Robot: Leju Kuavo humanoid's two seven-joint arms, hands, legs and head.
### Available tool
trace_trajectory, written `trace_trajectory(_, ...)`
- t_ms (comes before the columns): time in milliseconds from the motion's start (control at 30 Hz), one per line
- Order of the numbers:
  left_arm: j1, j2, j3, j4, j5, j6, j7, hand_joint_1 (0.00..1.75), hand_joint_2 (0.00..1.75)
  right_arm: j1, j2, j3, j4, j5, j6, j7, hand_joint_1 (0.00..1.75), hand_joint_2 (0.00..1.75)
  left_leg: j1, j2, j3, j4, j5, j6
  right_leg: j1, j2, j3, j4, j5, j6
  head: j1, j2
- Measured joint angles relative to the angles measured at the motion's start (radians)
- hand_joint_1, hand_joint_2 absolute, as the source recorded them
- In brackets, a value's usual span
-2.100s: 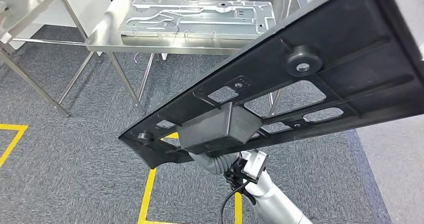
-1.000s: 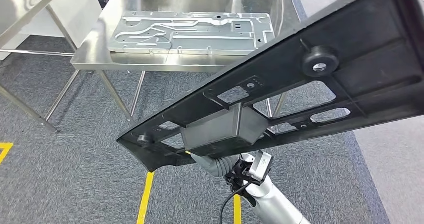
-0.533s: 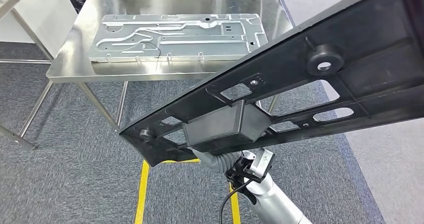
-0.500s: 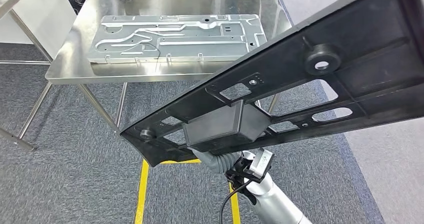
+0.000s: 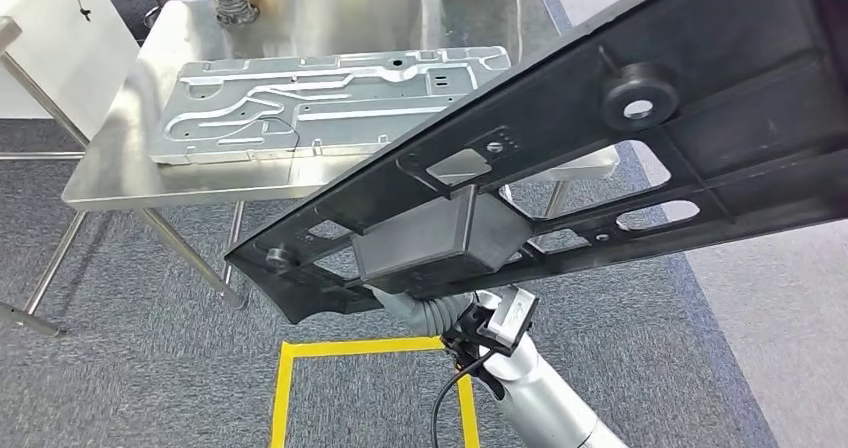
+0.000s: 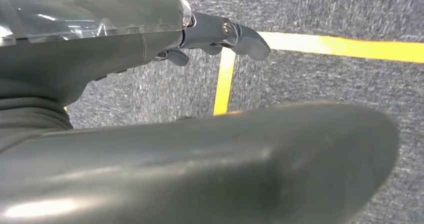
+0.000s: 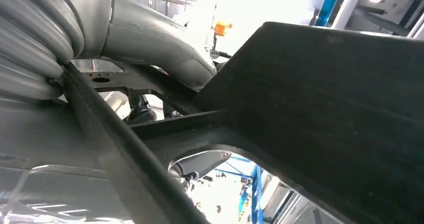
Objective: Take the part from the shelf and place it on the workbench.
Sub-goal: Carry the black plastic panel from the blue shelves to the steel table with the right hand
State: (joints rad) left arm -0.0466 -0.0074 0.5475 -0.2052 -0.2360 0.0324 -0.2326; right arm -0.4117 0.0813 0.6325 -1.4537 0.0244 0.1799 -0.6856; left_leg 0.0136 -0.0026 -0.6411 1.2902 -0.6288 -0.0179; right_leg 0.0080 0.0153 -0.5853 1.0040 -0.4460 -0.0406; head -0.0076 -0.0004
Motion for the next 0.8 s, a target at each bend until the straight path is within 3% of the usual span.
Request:
trace_trajectory(33, 0.002, 0.001, 0.001, 0.000, 0.000, 0.000, 0.000, 0.00, 0.00, 0.000, 0.001, 0.002, 0.001, 0.000, 0.000, 0.001, 1.75, 1.75, 0.001, 0.000, -0.022, 0.001, -0.012, -0.004, -0.001, 0.003, 0.012, 0.000, -0.010, 0.002, 0.000, 0.000)
trace_trajectory(67, 0.003, 0.001, 0.001, 0.000, 0.001, 0.000, 0.001, 0.00, 0.00, 0.000, 0.001, 0.004, 0.002, 0.000, 0.000, 0.001, 1.75, 1.75, 0.002, 0.000, -0.030, -0.027, 0.000, -0.008, -0.003, 0.005, 0.027, 0.000, -0.022, 0.005, 0.000, 0.000)
trace_trajectory(100, 0.004, 0.002, 0.002, 0.000, 0.001, 0.001, 0.001, 0.00, 0.00, 0.000, 0.002, 0.006, 0.003, 0.000, 0.000, 0.002, 1.75, 1.75, 0.003, 0.000, -0.028, -0.077, 0.036, -0.010, -0.005, 0.007, 0.044, 0.000, -0.034, 0.008, 0.000, 0.000)
trace_trajectory(167, 0.007, 0.002, 0.004, 0.001, 0.002, 0.002, 0.001, 0.00, 0.00, -0.001, 0.005, 0.010, 0.005, 0.000, 0.000, 0.002, 1.75, 1.75, 0.004, 0.001, -0.014, -0.197, 0.153, -0.007, -0.005, 0.009, 0.069, 0.002, -0.058, 0.017, 0.000, 0.000)
trace_trajectory(233, 0.007, 0.003, 0.006, 0.002, 0.002, 0.003, 0.001, 0.00, 0.00, -0.004, 0.007, 0.013, 0.007, -0.001, 0.000, 0.004, 1.75, 1.75, 0.002, 0.002, -0.009, -0.254, 0.220, 0.008, -0.002, 0.012, 0.078, 0.005, -0.074, 0.030, 0.000, 0.000)
trace_trajectory(300, 0.006, 0.003, 0.007, 0.002, 0.002, 0.003, 0.000, 0.00, 0.00, -0.007, 0.009, 0.016, 0.007, -0.003, 0.000, 0.006, 1.75, 1.75, 0.001, 0.003, -0.002, -0.259, 0.220, 0.023, -0.001, 0.012, 0.080, 0.011, -0.078, 0.042, 0.000, 0.000)
trace_trajectory(367, 0.006, 0.003, 0.008, 0.002, 0.000, 0.003, -0.005, 0.00, 0.00, -0.010, 0.010, 0.018, 0.006, -0.004, -0.001, 0.007, 1.75, 1.75, 0.004, 0.003, 0.012, -0.264, 0.215, 0.034, -0.003, 0.006, 0.055, 0.065, -0.079, 0.052, 0.000, 0.000)
trace_trajectory(467, 0.005, 0.003, 0.009, 0.002, -0.005, 0.003, -0.009, 0.00, 0.00, -0.010, 0.010, 0.020, 0.006, -0.005, -0.005, 0.007, 1.75, 1.75, 0.004, 0.003, 0.034, -0.268, 0.195, 0.043, -0.008, -0.003, -0.062, 0.242, -0.136, 0.064, 0.000, 0.000)
trace_trajectory(533, 0.006, 0.004, 0.011, 0.002, -0.007, 0.002, -0.009, 0.00, 0.00, -0.006, 0.009, 0.021, 0.007, -0.004, -0.012, 0.006, 1.75, 1.75, 0.003, 0.002, 0.053, -0.268, 0.178, 0.044, -0.011, -0.004, -0.121, 0.294, -0.169, 0.068, 0.000, 0.000)
trace_trajectory(567, 0.006, 0.004, 0.012, 0.002, -0.008, 0.002, -0.009, 0.00, 0.00, -0.005, 0.009, 0.021, 0.007, -0.003, -0.018, 0.005, 1.75, 1.75, 0.002, 0.002, 0.065, -0.268, 0.169, 0.043, -0.012, -0.004, -0.127, 0.272, -0.157, 0.067, 0.000, 0.000)
trace_trajectory(600, 0.006, 0.004, 0.012, 0.002, -0.009, 0.001, -0.010, 0.00, 0.00, -0.005, 0.009, 0.021, 0.006, -0.001, -0.026, 0.003, 1.75, 1.75, 0.001, 0.002, 0.080, -0.268, 0.159, 0.043, -0.011, -0.005, -0.120, 0.221, -0.121, 0.063, 0.000, 0.000)
trace_trajectory(667, 0.007, 0.002, 0.013, 0.002, -0.013, 0.000, -0.010, 0.00, 0.00, -0.005, 0.009, 0.020, 0.004, 0.003, -0.044, -0.002, 1.75, 1.75, -0.001, 0.002, 0.104, -0.270, 0.139, 0.037, -0.006, -0.011, -0.087, 0.091, -0.017, 0.046, 0.000, 0.000)
trace_trajectory(700, 0.006, 0.001, 0.014, 0.002, -0.014, 0.000, -0.010, 0.00, 0.00, -0.005, 0.009, 0.019, 0.002, 0.005, -0.051, -0.004, 1.75, 1.75, -0.002, 0.002, 0.112, -0.271, 0.130, 0.032, -0.002, -0.013, -0.075, 0.047, 0.019, 0.039, 0.000, 0.000)
trace_trajectory(733, 0.005, 0.001, 0.014, 0.002, -0.015, 0.000, -0.011, 0.00, 0.00, -0.005, 0.008, 0.017, -0.001, 0.008, -0.055, -0.005, 1.75, 1.75, -0.002, 0.002, 0.119, -0.272, 0.125, 0.027, 0.003, -0.014, -0.069, 0.023, 0.039, 0.032, 0.000, 0.000)
trace_trajectory(800, 0.002, 0.001, 0.014, 0.002, -0.015, 0.000, -0.013, 0.00, 0.00, -0.006, 0.008, 0.014, -0.010, 0.011, -0.058, -0.006, 1.75, 1.75, -0.001, 0.002, 0.127, -0.266, 0.126, 0.013, 0.005, -0.010, -0.056, 0.010, 0.037, 0.023, 0.000, 0.000)
